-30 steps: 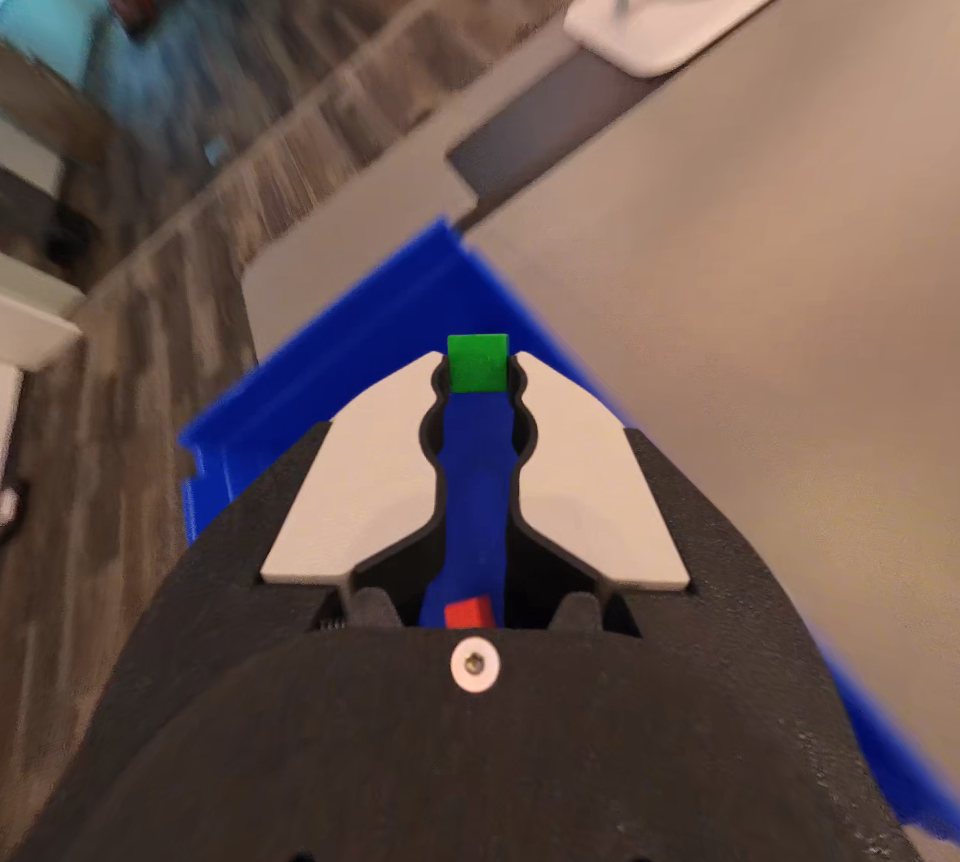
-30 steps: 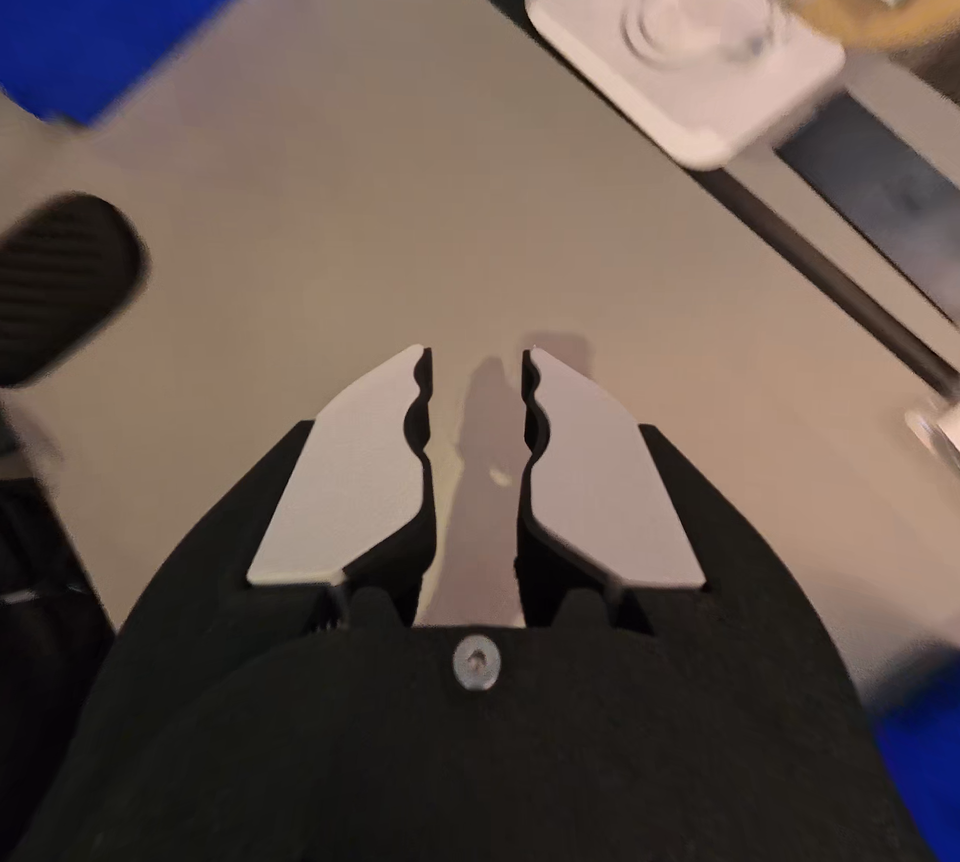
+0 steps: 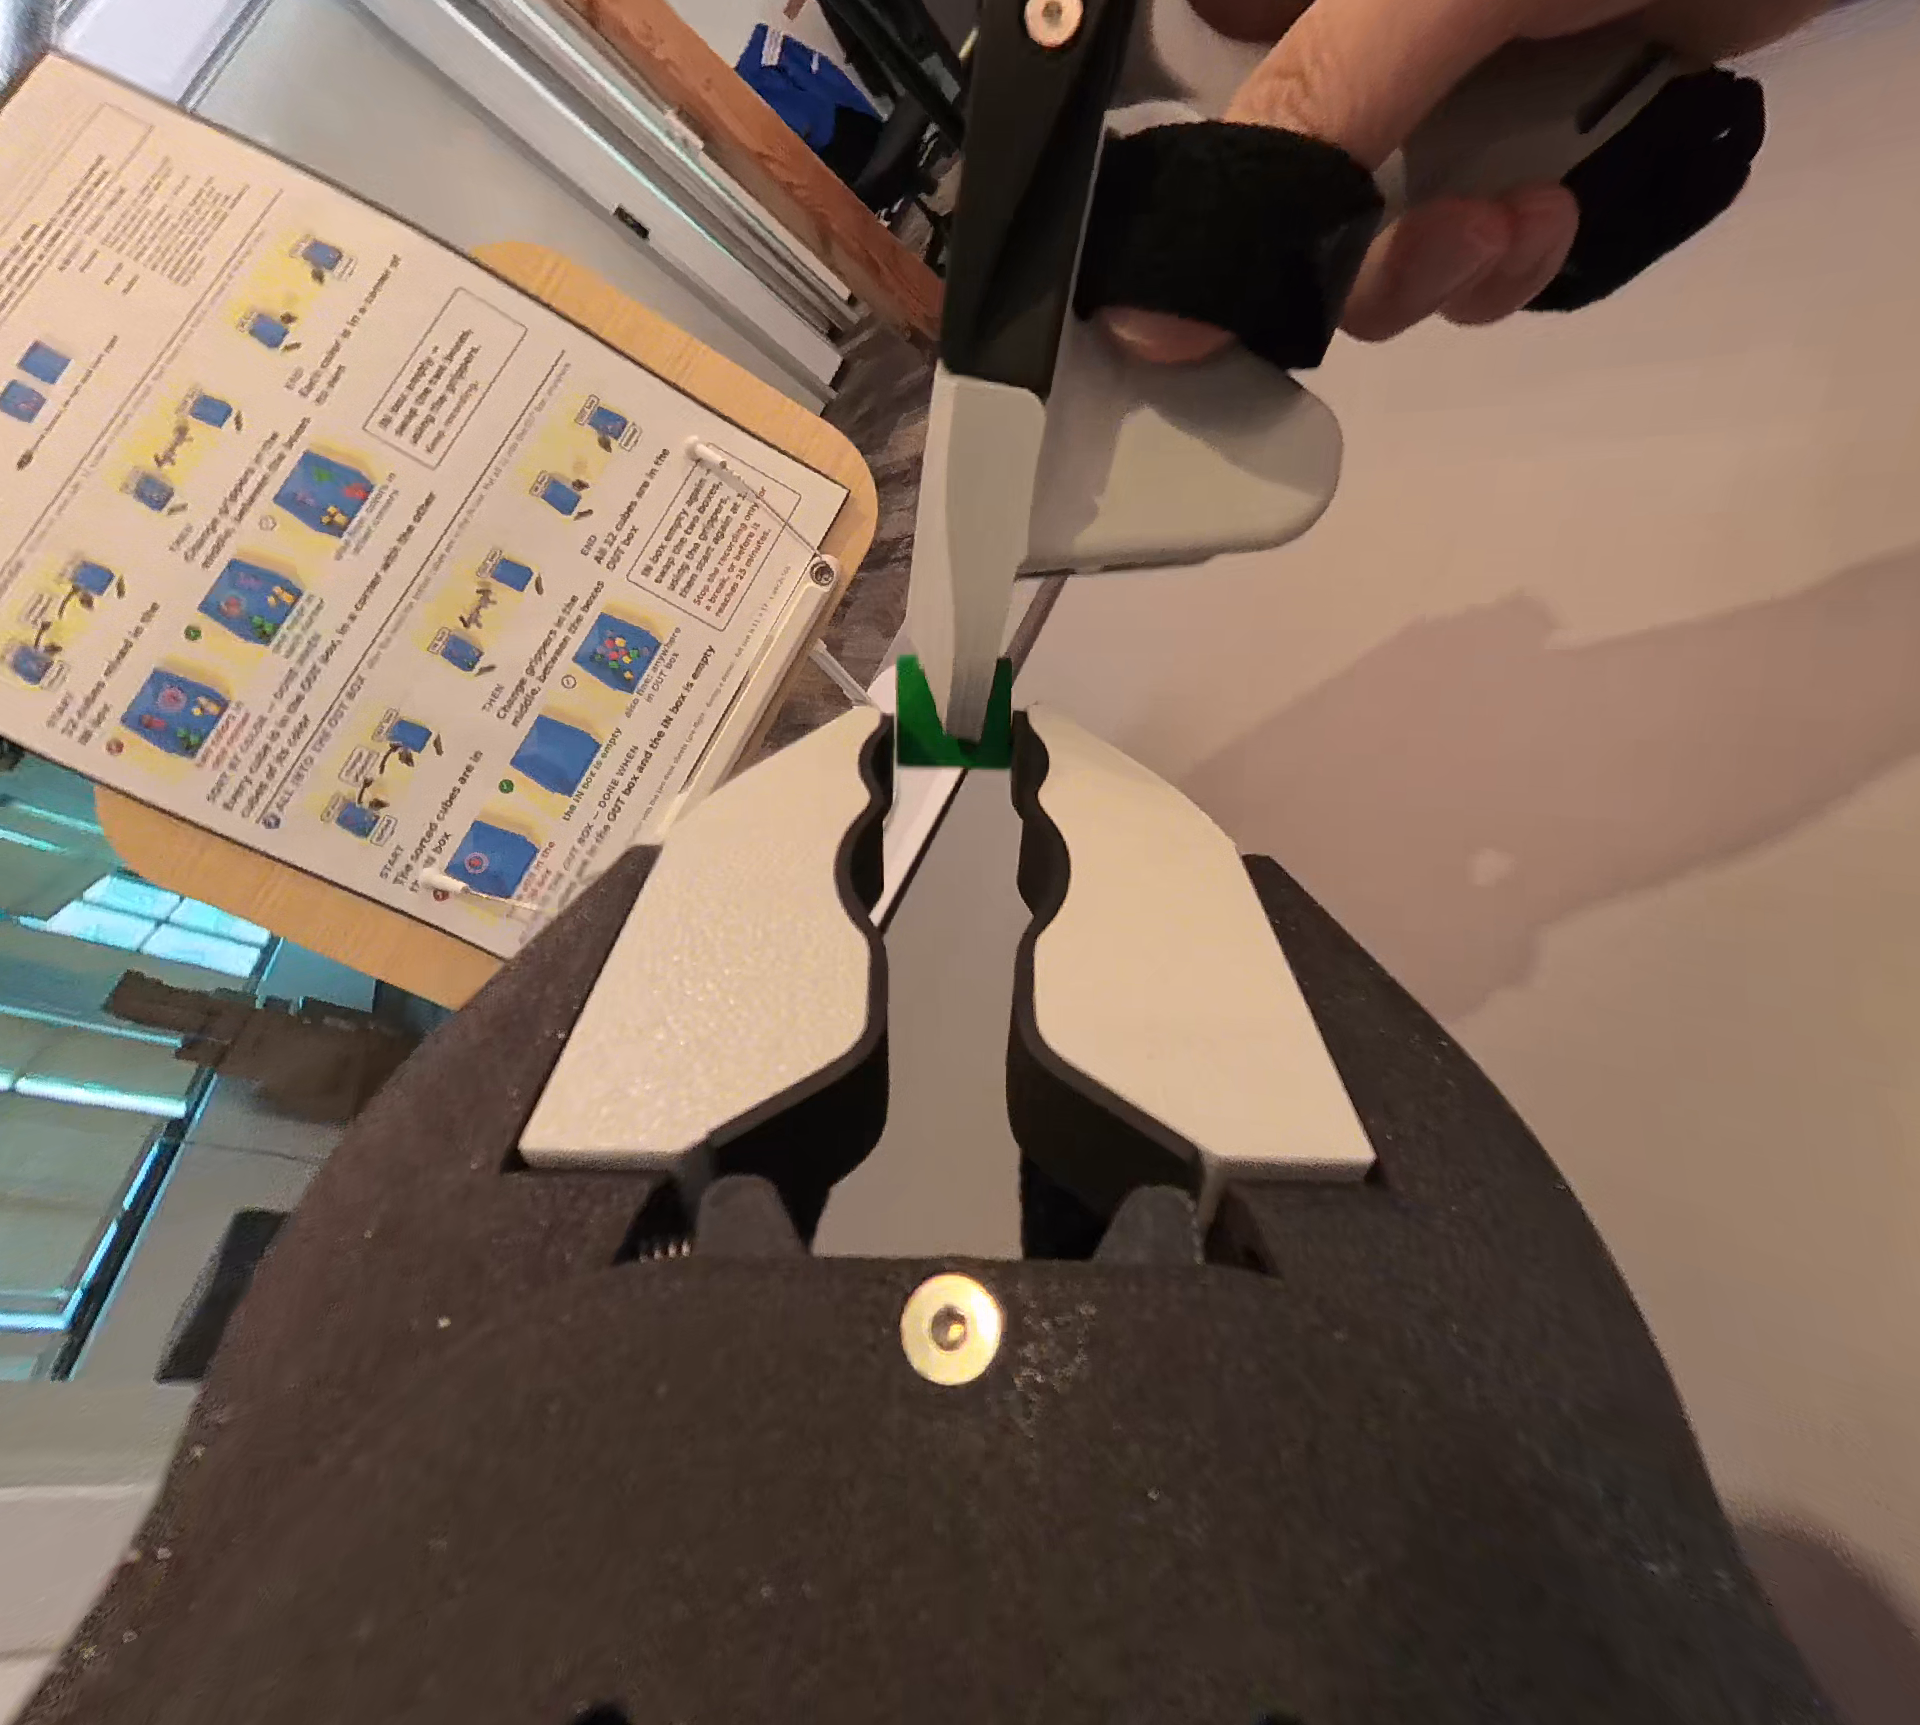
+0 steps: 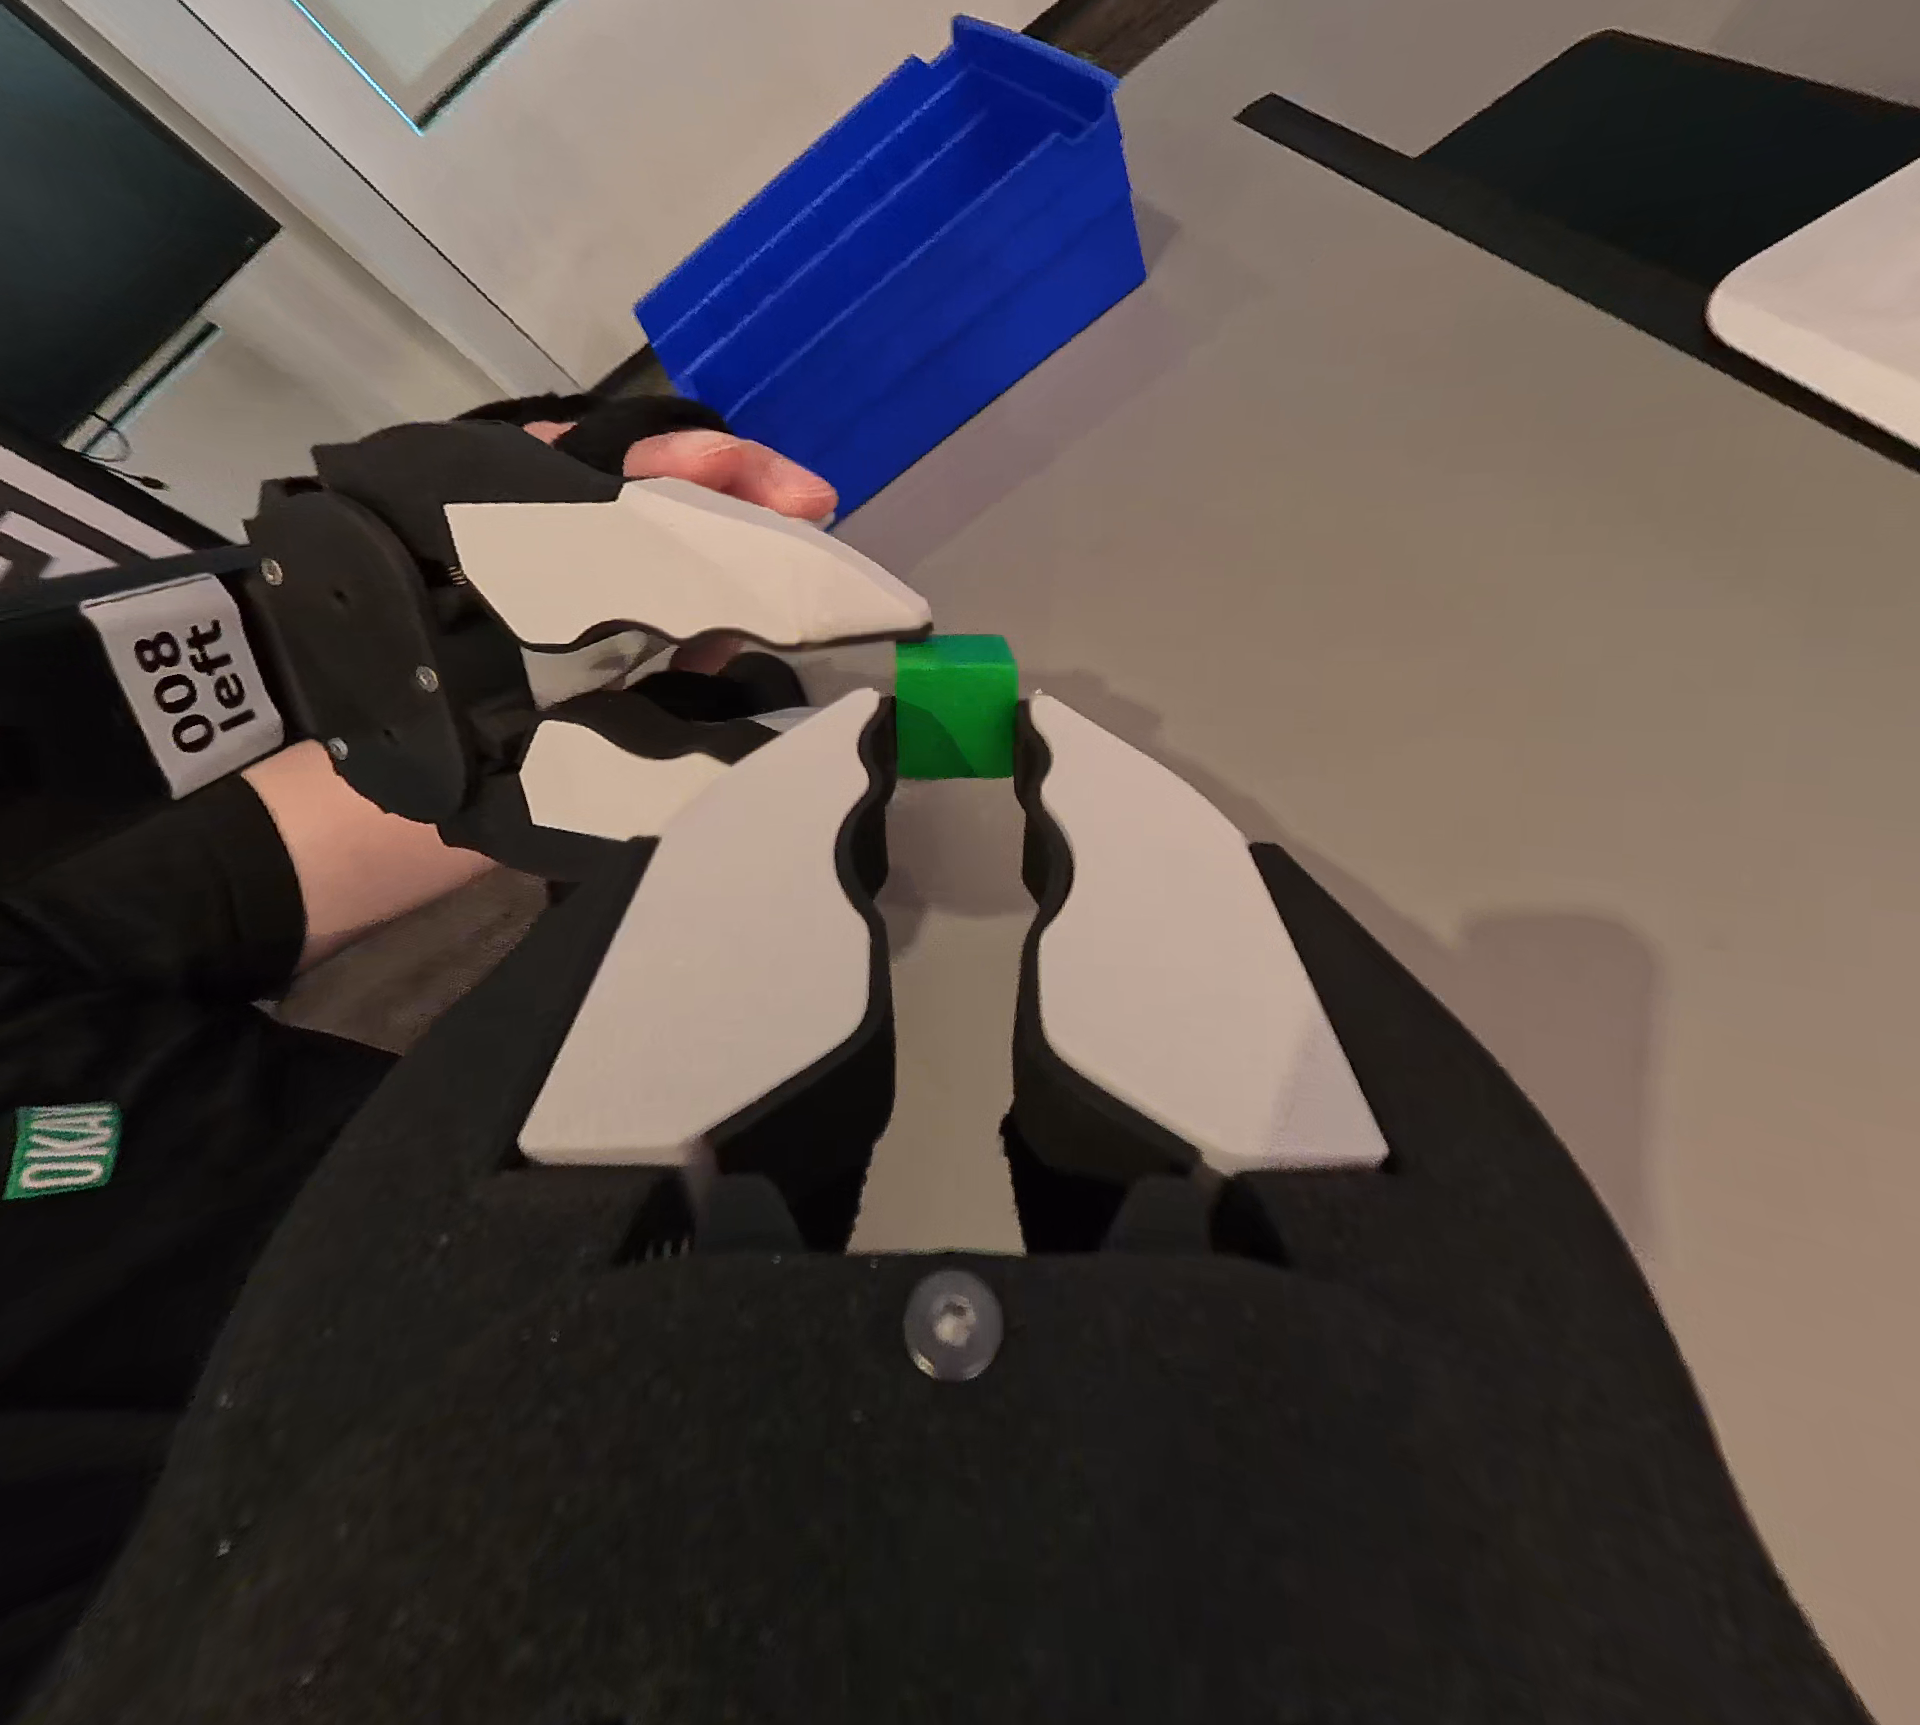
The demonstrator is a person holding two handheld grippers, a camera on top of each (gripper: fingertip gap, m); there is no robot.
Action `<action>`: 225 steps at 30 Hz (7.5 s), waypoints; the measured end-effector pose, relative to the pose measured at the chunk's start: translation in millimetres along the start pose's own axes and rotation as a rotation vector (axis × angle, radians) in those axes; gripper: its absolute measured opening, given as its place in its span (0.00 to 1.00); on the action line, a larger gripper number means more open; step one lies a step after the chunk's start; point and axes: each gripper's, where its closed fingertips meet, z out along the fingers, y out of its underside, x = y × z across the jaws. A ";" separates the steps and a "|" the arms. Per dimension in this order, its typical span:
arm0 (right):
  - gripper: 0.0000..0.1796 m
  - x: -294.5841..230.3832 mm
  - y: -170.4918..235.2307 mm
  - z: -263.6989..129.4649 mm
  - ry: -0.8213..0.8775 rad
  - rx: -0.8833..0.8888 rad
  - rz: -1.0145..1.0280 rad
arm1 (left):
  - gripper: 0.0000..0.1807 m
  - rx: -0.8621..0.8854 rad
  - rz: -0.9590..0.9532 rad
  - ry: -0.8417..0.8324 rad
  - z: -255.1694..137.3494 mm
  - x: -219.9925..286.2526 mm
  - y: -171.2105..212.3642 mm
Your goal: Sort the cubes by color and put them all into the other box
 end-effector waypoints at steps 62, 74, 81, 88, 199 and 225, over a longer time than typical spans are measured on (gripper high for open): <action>0.26 -11.5 -26.7 -168.9 0.391 0.168 -0.268 | 0.14 -0.571 -0.109 -0.069 -120.0 -88.3 162.9; 0.26 30.1 -9.1 -179.2 0.445 0.131 -0.152 | 0.15 -0.952 -0.408 0.301 -279.3 -59.5 307.9; 0.25 2.0 -17.6 -158.6 0.178 0.204 -0.141 | 0.09 -0.875 -0.463 0.485 -260.4 -36.6 321.4; 0.23 -0.8 -23.1 -141.2 0.069 0.234 -0.034 | 0.12 -0.819 -0.232 0.618 -243.1 -33.3 334.1; 0.22 330.5 226.6 -451.7 1.258 -0.596 0.439 | 0.08 -0.069 -0.183 0.191 -53.0 105.2 68.5; 0.21 -26.9 -1.9 -222.2 0.427 0.059 -0.303 | 0.30 -0.950 -0.792 -0.008 -257.4 -108.8 337.5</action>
